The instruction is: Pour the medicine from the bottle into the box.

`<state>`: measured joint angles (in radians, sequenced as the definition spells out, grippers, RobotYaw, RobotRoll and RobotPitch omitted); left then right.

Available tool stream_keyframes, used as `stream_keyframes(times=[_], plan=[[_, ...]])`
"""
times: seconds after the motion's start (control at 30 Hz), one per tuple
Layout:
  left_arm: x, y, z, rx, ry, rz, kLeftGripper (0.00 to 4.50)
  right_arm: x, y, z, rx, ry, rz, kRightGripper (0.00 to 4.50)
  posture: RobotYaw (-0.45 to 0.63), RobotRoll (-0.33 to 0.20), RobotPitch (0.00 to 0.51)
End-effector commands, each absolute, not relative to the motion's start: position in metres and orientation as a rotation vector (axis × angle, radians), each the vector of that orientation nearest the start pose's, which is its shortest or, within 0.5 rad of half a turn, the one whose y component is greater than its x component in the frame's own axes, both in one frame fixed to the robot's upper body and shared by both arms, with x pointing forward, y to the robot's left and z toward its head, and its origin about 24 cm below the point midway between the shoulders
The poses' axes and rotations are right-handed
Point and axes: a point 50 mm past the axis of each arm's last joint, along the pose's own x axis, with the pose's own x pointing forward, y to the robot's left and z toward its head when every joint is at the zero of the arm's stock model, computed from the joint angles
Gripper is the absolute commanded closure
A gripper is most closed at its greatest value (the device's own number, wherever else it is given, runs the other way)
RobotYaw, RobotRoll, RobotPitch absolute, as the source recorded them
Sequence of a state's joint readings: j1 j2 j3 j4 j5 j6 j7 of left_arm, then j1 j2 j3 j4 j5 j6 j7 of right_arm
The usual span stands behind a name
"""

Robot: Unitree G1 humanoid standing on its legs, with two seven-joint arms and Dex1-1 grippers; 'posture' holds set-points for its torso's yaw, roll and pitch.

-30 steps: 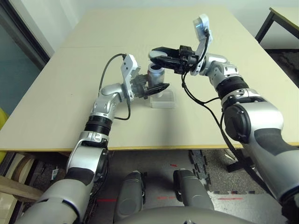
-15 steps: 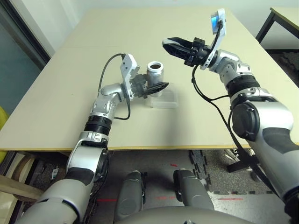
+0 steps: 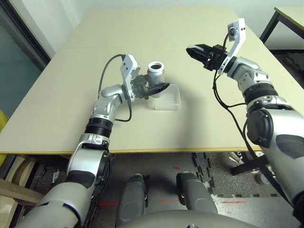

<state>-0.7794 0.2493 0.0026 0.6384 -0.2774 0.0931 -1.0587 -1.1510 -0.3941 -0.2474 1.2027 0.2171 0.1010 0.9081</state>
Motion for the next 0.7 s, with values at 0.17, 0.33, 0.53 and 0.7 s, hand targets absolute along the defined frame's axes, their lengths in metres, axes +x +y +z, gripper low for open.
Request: stream_keyframes(times=[0.17, 0.33, 0.53, 0.7], plan=[[0.363, 0.124, 0.143, 0.007, -0.067, -1.105, 1.85, 0.399, -0.224, 0.161, 0.104, 0.142, 0.548, 1.92, -0.17, 0.0, 0.115], [0.364, 0.125, 0.143, 0.006, -0.069, -1.097, 1.85, 0.39, -0.248, 0.142, 0.086, 0.229, 0.417, 1.92, -0.18, 0.0, 0.116], [0.365, 0.124, 0.143, 0.008, -0.068, -1.091, 1.85, 0.381, -0.262, 0.118, 0.127, 0.306, 0.318, 1.92, -0.18, 0.0, 0.119], [0.366, 0.123, 0.143, 0.008, -0.072, -1.092, 1.85, 0.374, -0.266, 0.099, 0.162, 0.357, 0.261, 1.92, -0.2, 0.0, 0.112]])
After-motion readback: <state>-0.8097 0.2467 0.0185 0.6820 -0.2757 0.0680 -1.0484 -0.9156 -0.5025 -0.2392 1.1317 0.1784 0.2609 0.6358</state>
